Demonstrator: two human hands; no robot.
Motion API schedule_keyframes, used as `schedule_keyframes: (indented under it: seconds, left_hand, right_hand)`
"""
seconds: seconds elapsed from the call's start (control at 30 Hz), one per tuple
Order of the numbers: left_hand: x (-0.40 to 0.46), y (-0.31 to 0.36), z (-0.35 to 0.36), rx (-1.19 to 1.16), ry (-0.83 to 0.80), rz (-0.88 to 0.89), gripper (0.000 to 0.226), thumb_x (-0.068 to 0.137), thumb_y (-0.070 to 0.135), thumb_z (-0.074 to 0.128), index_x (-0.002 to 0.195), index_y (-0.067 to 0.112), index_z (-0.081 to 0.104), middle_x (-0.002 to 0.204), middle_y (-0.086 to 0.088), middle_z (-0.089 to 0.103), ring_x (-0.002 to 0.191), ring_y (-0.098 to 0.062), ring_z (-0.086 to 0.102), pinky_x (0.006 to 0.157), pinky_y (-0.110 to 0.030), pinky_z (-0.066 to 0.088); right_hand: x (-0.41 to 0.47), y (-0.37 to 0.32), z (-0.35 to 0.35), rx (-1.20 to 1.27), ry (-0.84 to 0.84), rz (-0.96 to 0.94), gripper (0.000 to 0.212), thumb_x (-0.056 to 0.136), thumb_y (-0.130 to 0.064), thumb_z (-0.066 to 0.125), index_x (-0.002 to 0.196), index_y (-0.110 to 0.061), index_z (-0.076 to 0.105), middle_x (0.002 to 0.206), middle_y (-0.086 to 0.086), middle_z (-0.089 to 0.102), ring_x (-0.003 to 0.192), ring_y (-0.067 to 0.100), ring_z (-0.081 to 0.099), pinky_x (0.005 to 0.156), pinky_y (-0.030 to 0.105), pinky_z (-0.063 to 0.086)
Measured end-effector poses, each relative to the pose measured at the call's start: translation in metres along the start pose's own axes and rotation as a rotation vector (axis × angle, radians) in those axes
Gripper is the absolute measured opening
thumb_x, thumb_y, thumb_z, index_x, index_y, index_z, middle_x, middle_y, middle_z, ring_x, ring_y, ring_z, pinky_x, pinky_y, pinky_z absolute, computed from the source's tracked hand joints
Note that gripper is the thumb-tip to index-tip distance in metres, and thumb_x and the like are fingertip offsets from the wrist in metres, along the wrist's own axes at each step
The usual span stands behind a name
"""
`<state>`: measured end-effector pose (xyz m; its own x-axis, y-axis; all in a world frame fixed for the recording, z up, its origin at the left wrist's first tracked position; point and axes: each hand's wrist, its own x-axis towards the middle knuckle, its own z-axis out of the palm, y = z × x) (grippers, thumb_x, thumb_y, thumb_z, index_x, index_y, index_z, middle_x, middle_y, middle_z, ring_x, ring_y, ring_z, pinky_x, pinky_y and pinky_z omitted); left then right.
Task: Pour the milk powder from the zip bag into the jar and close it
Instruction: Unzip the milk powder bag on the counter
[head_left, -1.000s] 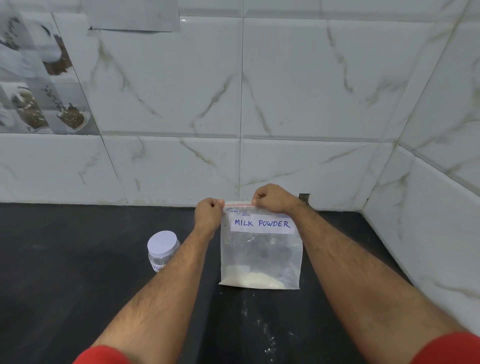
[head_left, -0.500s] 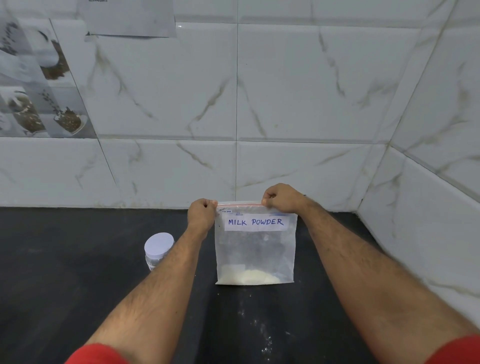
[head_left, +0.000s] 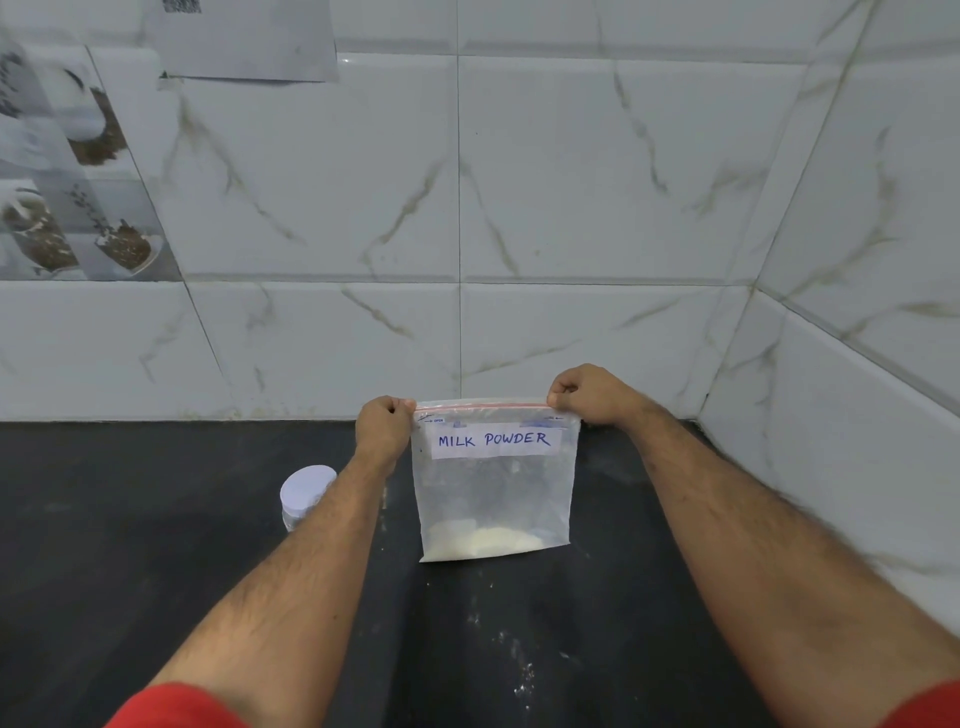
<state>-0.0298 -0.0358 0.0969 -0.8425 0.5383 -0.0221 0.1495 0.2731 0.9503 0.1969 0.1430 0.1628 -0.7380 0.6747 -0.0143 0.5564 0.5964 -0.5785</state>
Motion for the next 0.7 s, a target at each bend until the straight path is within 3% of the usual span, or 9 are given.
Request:
schedule_keyframes:
  seconds: [0.13, 0.33, 0.5, 0.57, 0.63, 0.7]
  left_hand:
    - [0.000, 0.002, -0.002, 0.008, 0.000, 0.012, 0.030, 0.101, 0.022, 0.052, 0.091, -0.001, 0.066, 0.088, -0.014, 0.068, 0.079, -0.023, 0.058, 0.079, -0.041, 0.054]
    - [-0.002, 0.010, 0.000, -0.005, -0.022, 0.052, 0.028, 0.101, 0.021, 0.051, 0.084, 0.001, 0.063, 0.078, -0.009, 0.062, 0.073, -0.022, 0.053, 0.068, -0.033, 0.045]
    - [0.000, 0.026, -0.007, -0.057, 0.023, 0.153, 0.023, 0.099, 0.022, 0.056, 0.080, 0.009, 0.059, 0.077, -0.001, 0.060, 0.075, -0.018, 0.053, 0.073, -0.033, 0.047]
    - [0.002, 0.038, -0.012, -0.095, 0.079, 0.204, 0.017, 0.097, 0.023, 0.058, 0.084, 0.012, 0.062, 0.079, 0.002, 0.062, 0.078, -0.017, 0.056, 0.076, -0.031, 0.048]
    - [0.001, 0.046, -0.015, -0.116, 0.154, 0.204, 0.012, 0.096, 0.028, 0.060, 0.095, 0.017, 0.063, 0.081, 0.009, 0.061, 0.082, -0.017, 0.059, 0.073, -0.028, 0.045]
    - [-0.008, 0.044, -0.013, -0.124, 0.234, 0.125, 0.030, 0.094, 0.039, 0.062, 0.113, 0.016, 0.059, 0.090, 0.010, 0.060, 0.089, -0.019, 0.058, 0.076, -0.028, 0.041]
  right_hand:
    - [-0.006, 0.007, -0.010, 0.013, 0.016, 0.038, 0.014, 0.094, -0.014, 0.065, 0.079, -0.015, 0.068, 0.070, -0.007, 0.062, 0.065, 0.010, 0.056, 0.067, 0.027, 0.048]
    - [-0.018, 0.015, -0.020, 0.035, 0.011, 0.040, 0.014, 0.094, -0.012, 0.065, 0.080, -0.012, 0.069, 0.069, -0.005, 0.066, 0.077, 0.022, 0.063, 0.082, 0.039, 0.055]
    - [-0.027, 0.006, -0.023, 0.111, 0.105, 0.007, 0.017, 0.096, -0.015, 0.062, 0.089, 0.000, 0.067, 0.079, 0.020, 0.069, 0.072, 0.029, 0.064, 0.079, 0.050, 0.056]
    - [-0.031, -0.001, -0.021, 0.161, 0.167, -0.016, 0.016, 0.096, -0.018, 0.061, 0.087, -0.005, 0.066, 0.073, 0.015, 0.067, 0.062, 0.023, 0.064, 0.071, 0.047, 0.056]
    - [-0.034, -0.007, -0.015, 0.232, 0.233, -0.032, 0.013, 0.095, -0.017, 0.063, 0.084, -0.010, 0.066, 0.065, 0.004, 0.063, 0.050, 0.011, 0.059, 0.061, 0.036, 0.051]
    - [-0.039, -0.011, -0.001, 0.292, 0.293, -0.039, 0.012, 0.093, -0.012, 0.065, 0.081, -0.011, 0.067, 0.062, -0.002, 0.061, 0.049, 0.010, 0.057, 0.058, 0.028, 0.048]
